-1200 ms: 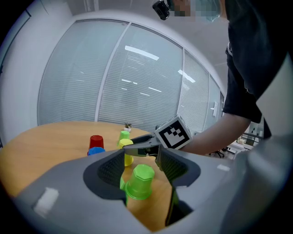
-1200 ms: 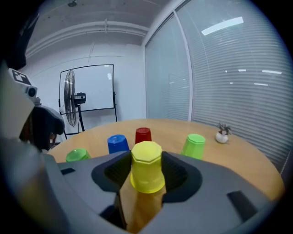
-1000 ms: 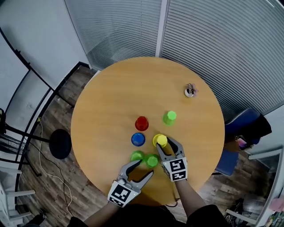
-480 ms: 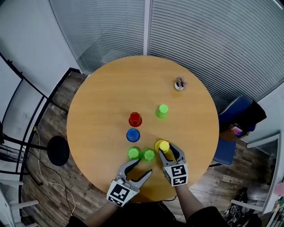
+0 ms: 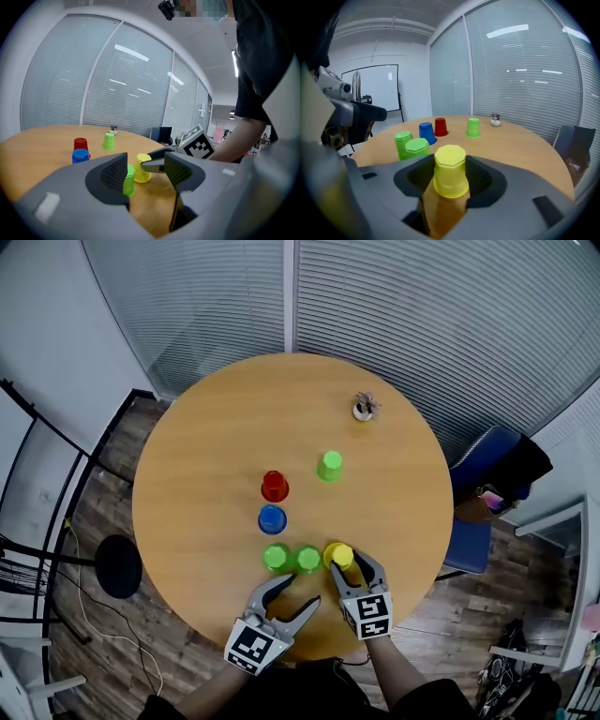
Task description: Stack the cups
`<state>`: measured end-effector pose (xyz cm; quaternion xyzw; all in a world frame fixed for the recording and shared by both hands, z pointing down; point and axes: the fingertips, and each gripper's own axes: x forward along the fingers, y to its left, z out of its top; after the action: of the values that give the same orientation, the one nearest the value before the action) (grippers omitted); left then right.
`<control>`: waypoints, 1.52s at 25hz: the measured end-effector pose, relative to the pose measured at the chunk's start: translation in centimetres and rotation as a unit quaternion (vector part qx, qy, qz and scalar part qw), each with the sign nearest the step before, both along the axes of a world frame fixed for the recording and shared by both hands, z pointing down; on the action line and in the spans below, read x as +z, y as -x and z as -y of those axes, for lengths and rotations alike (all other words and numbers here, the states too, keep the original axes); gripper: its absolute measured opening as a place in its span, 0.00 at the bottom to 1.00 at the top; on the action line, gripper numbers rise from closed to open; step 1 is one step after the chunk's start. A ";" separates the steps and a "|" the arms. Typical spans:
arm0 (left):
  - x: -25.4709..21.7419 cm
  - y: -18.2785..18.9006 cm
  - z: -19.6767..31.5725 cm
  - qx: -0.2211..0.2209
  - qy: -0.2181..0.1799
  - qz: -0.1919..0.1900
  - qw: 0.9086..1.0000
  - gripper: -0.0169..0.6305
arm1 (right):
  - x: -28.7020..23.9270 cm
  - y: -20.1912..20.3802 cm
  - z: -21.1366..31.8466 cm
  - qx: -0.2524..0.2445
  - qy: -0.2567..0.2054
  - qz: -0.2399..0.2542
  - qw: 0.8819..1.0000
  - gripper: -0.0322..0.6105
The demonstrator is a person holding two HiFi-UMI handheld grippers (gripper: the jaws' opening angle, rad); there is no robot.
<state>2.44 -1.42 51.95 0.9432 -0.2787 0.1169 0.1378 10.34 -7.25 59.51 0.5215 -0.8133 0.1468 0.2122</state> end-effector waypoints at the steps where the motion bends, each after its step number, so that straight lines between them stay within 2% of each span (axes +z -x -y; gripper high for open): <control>1: 0.1 0.0 -0.1 0.004 -0.003 0.000 1.000 0.39 | 0.1 0.0 -0.2 0.003 0.001 0.000 1.000 0.38; 5: 0.2 -0.1 -0.2 0.017 -0.015 0.002 1.000 0.39 | 0.2 0.2 -0.6 0.005 0.003 0.002 1.000 0.38; 15: 0.1 0.1 -0.5 0.020 -0.015 0.001 1.000 0.39 | 0.4 0.5 -1.0 0.006 0.004 -0.001 1.000 0.38; 21: 0.3 0.2 -0.3 0.018 -0.016 0.001 1.000 0.39 | 0.4 0.6 -1.2 0.004 0.011 0.014 1.000 0.40; 28: -0.6 1.5 1.8 -0.010 -0.021 0.002 1.000 0.39 | -3.2 1.0 -1.2 0.017 -0.025 0.039 0.999 0.42; 34: -1.3 2.3 4.1 -0.025 -0.047 0.004 0.999 0.39 | -6.4 3.3 -0.4 -0.005 -0.052 0.069 0.996 0.42; 38: -1.9 3.3 6.0 -0.043 -0.050 0.010 0.998 0.39 | -8.2 4.2 0.4 -0.016 -0.062 0.079 0.995 0.42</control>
<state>-0.83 -7.39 50.04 0.9347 -0.3262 0.1061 0.0930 6.12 -7.64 51.34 0.5070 -0.8435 0.1332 0.1167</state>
